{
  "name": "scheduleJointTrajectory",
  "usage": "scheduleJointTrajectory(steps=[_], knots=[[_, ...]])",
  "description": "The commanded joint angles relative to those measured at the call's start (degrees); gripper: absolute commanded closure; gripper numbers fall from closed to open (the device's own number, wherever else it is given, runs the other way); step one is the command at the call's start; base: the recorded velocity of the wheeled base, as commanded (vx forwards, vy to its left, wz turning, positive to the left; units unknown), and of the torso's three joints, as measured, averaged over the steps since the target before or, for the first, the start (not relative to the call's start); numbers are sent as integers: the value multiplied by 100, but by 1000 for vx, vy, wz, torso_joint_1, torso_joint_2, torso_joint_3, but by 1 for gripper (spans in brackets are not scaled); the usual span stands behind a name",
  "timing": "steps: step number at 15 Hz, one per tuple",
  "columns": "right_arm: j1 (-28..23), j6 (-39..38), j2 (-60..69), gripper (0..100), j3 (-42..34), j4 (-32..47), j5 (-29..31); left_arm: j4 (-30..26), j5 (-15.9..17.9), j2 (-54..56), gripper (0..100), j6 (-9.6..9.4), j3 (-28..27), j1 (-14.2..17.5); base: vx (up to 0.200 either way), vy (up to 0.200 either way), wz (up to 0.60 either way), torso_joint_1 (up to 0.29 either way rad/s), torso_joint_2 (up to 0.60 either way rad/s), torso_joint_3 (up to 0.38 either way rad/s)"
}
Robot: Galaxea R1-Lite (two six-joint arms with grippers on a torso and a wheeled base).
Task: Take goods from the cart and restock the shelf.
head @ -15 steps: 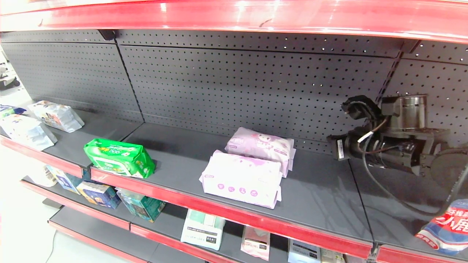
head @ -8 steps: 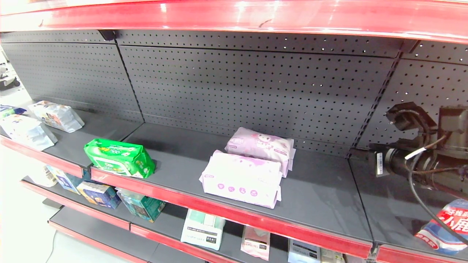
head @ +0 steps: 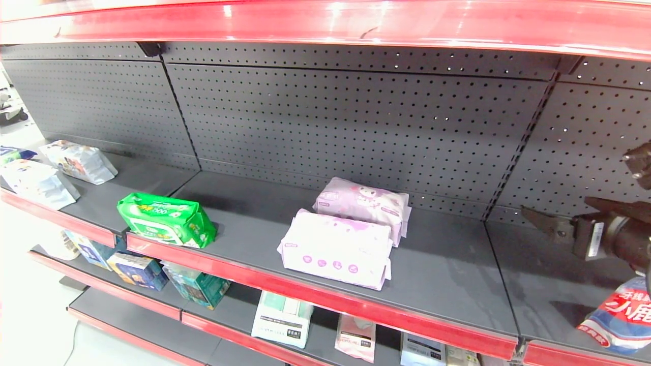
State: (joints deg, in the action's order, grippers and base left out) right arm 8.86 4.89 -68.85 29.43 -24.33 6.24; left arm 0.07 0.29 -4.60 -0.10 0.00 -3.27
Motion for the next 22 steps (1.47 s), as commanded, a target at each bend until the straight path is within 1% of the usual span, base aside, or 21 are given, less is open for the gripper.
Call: scheduleJointTrajectory(steps=[1, 3, 4, 5, 6, 8, 9, 12, 13, 16, 17, 19, 20, 22], knots=[[-315, 3, 1023, 0, -456, 34, -44, 1, -3, -6, 0, 1, 0, 2, 0, 0, 0, 0, 0, 0], [-614, 30, 1884, 0, -956, 43, -404, 1, 6, -6, 0, 1, 0, 2, 0, 0, 0, 0, 0, 0], [-710, 56, 2385, 0, -1203, 51, -730, 1, -3, -6, 0, 1, 0, 2, 0, 0, 0, 0, 0, 0], [-754, 56, 2842, 0, -1361, 122, -844, 1, -3, -6, 0, 1, 0, 2, 0, 0, 0, 0, 0, 0], [-816, 74, 3370, 0, -1510, 429, -835, 1, 6, -6, 0, 1, 0, 2, 0, 0, 0, 0, 0, 0], [-1001, 144, 4240, 0, -1510, 1317, -879, 1, -3, -6, 0, 1, 0, 2, 0, 0, 0, 0, 0, 0], [-1018, 144, 4486, 0, -1484, 1581, -861, 1, -3, -6, 0, 1, 0, 2, 0, 0, 0, 0, 0, 0], [-1027, 135, 5198, 0, -1642, 1730, -800, 1, -3, -6, 0, 1, 0, 2, 0, 0, 0, 0, 0, 0], [-948, 82, 5505, 0, -1818, 1853, -905, 1, 6, -6, 0, 1, 0, 2, 0, 0, 0, 0, 0, 0], [-913, 74, 6463, 0, -2275, 2205, -923, 1, 6, -6, 0, 1, 0, 2, 0, 0, 0, 0, 0, 0], [-895, 82, 6885, 0, -2591, 2284, -941, 1, -3, -6, 0, 1, 0, 2, 0, 0, 0, 0, 0, 0], [-895, 47, 6885, 0, -2943, 2134, -923, 1, -3, -6, 0, 1, 0, 2, 0, 0, 0, 0, 0, 0], [-895, -278, 6885, 0, -2908, 2504, -800, 1, -3, -6, 0, 1, 0, 2, 0, 0, 0, 0, 0, 0], [-895, -489, 6885, 0, -2925, 2442, -721, 1, 6, -6, 0, 1, 0, 2, 0, 0, 0, 0, 0, 0]])
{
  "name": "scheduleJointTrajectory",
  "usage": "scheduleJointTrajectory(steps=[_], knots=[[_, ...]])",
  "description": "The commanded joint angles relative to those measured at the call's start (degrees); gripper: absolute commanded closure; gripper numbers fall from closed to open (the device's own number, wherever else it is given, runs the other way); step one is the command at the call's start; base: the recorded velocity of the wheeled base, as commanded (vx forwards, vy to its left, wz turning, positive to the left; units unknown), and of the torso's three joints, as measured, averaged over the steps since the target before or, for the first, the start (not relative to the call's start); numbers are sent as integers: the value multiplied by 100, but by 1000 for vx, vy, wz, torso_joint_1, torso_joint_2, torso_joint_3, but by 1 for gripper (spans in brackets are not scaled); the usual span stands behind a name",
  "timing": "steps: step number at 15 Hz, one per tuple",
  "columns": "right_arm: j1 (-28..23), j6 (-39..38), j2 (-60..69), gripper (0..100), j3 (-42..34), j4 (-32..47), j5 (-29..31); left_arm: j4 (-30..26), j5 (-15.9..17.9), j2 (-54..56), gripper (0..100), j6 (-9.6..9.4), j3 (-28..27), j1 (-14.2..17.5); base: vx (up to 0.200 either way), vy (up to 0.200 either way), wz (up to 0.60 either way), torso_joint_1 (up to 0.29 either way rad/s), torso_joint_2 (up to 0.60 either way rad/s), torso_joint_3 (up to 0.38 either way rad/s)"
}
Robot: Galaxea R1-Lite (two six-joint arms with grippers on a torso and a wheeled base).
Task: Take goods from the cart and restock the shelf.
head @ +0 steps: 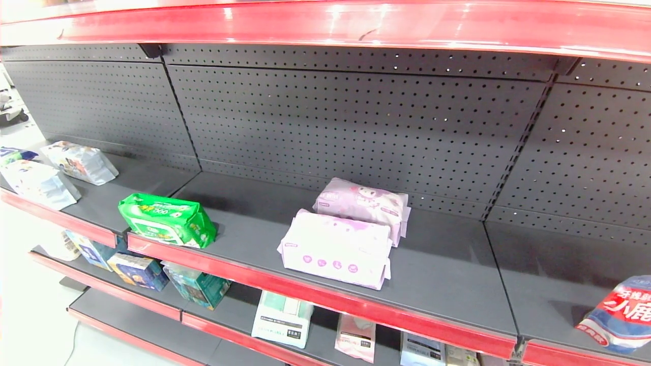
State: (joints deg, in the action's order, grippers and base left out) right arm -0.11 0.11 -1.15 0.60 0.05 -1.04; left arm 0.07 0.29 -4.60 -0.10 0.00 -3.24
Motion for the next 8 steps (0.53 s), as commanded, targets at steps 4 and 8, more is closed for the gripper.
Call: scheduleJointTrajectory(steps=[4, 8], knots=[[-7, -64, 115, 0, -42, 4, 130, 1, 6, -6, 0, 1, 0, -1, 0, 0, 0, 0, 0, 0], [-7, -81, 115, 0, -42, 4, 121, 1, 6, -50, 0, -8, 0, -19, 0, 0, 0, 0, 0, 0]])
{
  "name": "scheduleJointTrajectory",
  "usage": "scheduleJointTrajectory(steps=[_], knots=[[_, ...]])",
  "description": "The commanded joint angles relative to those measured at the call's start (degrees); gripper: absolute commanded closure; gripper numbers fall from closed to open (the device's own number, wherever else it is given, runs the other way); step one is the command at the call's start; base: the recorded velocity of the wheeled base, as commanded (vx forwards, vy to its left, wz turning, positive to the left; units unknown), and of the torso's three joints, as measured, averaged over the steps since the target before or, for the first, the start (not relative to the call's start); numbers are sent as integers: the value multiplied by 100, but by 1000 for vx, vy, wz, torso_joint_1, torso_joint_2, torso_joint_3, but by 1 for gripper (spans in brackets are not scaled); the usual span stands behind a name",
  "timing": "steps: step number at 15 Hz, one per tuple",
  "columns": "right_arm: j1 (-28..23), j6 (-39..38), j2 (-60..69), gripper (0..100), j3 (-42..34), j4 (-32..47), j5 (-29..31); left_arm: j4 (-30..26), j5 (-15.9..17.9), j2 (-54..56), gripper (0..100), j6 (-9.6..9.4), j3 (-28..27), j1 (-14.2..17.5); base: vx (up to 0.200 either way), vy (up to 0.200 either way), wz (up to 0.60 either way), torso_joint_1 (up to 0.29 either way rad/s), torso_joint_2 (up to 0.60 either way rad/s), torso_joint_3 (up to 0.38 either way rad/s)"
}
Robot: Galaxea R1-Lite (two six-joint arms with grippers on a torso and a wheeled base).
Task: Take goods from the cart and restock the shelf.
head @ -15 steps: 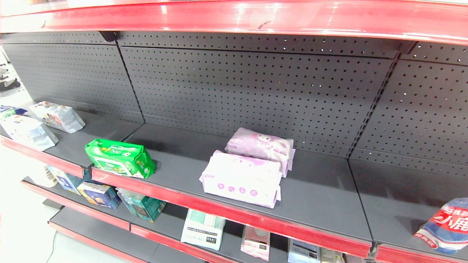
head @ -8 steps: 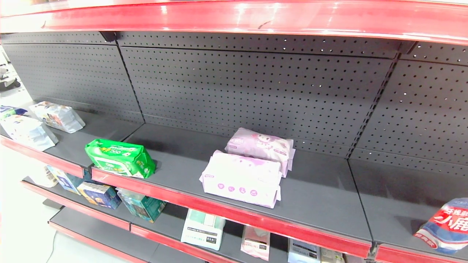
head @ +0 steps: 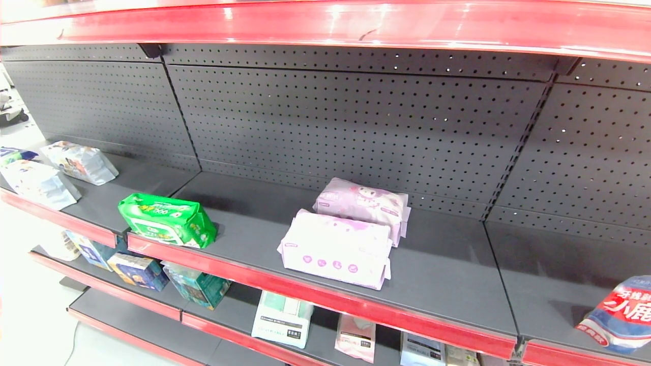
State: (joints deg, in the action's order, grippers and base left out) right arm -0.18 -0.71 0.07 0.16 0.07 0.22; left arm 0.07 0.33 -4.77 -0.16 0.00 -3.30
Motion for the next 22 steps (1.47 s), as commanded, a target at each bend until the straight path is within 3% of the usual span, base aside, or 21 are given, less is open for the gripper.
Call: scheduleJointTrajectory(steps=[1, 13, 15, 18, 19, 20, 21, 22], knots=[[1, 0, -7, 0, 2, 1, -4, 1, 2, -42, 0, -2, 0, -12, 0, 0, 0, 0, 0, 0], [1, 0, -7, 0, 2, 1, -4, 1, 2, -16, 0, -2, 0, -12, 0, 0, -600, 4, 4, 1], [1, 44, -7, 0, 2, 1, -4, 1, 2, -24, 0, -2, -9, -12, 0, 0, 0, 0, 0, 0], [1, 44, -7, 0, 2, 10, -4, 1, 11, -86, 0, 7, -9, -592, 0, 0, 0, 0, 0, 0], [1, 53, -7, 0, 2, 10, -4, 1, 11, -112, 0, 33, -105, -628, 0, 0, 0, 0, 0, 0], [1, 44, -7, 0, 2, 1, -4, 10, 11, -543, 0, 192, -686, -636, 0, 0, 0, 0, 0, 0], [1, 44, -7, 0, 2, 1, -4, 19, -86, -2371, 0, 1378, -2426, -575, 0, 0, 0, 0, 0, 0], [1, 44, -7, 0, 2, 1, -4, -16, -367, -3206, 0, 1624, -3173, -382, 0, 0, 0, 0, 0, 0]])
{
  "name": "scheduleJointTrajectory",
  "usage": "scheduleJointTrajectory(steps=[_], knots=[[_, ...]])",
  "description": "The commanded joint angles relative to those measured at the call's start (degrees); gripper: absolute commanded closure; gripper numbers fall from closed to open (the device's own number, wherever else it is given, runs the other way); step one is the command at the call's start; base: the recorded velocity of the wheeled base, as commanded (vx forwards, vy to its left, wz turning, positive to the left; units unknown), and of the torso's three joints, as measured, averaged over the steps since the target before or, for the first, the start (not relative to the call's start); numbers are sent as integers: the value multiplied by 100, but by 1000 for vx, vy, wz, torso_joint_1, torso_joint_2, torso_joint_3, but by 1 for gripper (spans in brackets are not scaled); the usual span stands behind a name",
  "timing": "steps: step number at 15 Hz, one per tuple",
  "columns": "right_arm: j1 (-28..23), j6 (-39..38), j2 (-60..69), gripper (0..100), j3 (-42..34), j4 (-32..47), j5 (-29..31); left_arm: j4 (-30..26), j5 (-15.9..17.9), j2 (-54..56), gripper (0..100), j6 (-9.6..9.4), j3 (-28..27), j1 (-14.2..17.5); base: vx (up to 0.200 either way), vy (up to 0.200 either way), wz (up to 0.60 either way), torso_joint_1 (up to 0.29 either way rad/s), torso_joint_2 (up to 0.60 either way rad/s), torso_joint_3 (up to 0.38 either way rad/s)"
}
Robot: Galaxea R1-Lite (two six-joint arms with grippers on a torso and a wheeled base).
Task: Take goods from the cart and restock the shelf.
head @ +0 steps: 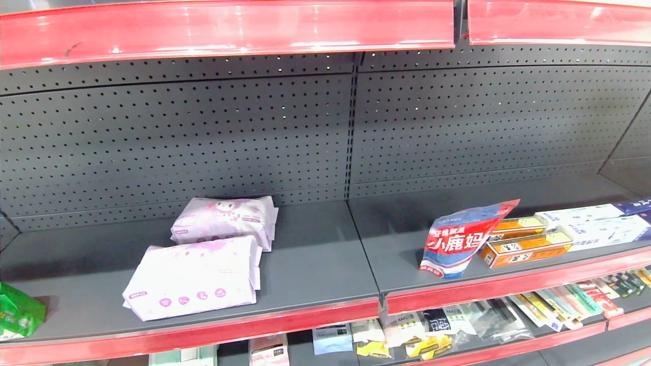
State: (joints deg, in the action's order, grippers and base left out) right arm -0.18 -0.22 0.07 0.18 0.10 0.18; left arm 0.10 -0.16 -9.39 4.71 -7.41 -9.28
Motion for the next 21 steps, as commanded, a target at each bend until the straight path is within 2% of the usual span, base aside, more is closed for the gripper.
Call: scheduleJointTrajectory(steps=[1, 2, 3, 4, 6, 9, 10, 11, 12, 15, 18, 21], knots=[[1, -4, -7, 0, -1, -1, -1, -1, -687, -3544, 0, 997, -2757, 576, 0, 0, 0, 0, 0, 0], [1, -4, -7, 0, -1, -1, -1, 25, -942, -4168, 0, 742, -2862, 980, 0, 0, 0, 0, 0, 0], [1, -4, -7, 0, -1, 8, -1, 43, -1012, -4792, 0, 505, -2880, 1437, 0, 0, 0, 0, 0, 0], [1, -4, -7, 0, -1, -1, -1, 52, -1039, -5161, 0, 329, -2880, 1631, 0, 0, 0, 0, 0, 0], [1, -4, -7, 0, -1, 8, -1, 8, -1065, -5389, 0, 303, -2801, 1666, 0, 0, 0, 0, 0, 0], [1, 4, -7, 0, -1, -1, -1, -27, -1056, -5952, 0, 180, -2669, 2132, 0, 0, 0, 0, 0, 0], [1, -4, -7, 0, -1, -1, -1, -36, -1056, -6040, 0, 83, -2634, 2220, 0, 0, 0, 0, 0, 0], [1, 4, -7, 0, -1, -1, -1, 8, -1039, -6312, 0, -163, -2511, 2369, 0, 0, 0, 0, 0, 0], [1, 4, -7, 0, -1, -1, -1, 61, -1039, -6453, 0, -295, -2467, 2413, 0, 0, 0, 0, 0, 0], [1, -4, -7, 0, -1, -1, -1, 342, -1039, -6822, 0, -330, -2476, 2413, 0, 0, 0, 0, 0, 0], [1, -4, -7, 0, -1, -1, -1, 368, -1039, -7218, 0, -523, -2449, 2413, 0, 0, 0, 0, 0, 0], [1, -4, -7, 0, -1, -1, -1, 623, -1004, -7648, 0, -515, -2546, 2325, 0, 0, 0, 0, 0, 0]])
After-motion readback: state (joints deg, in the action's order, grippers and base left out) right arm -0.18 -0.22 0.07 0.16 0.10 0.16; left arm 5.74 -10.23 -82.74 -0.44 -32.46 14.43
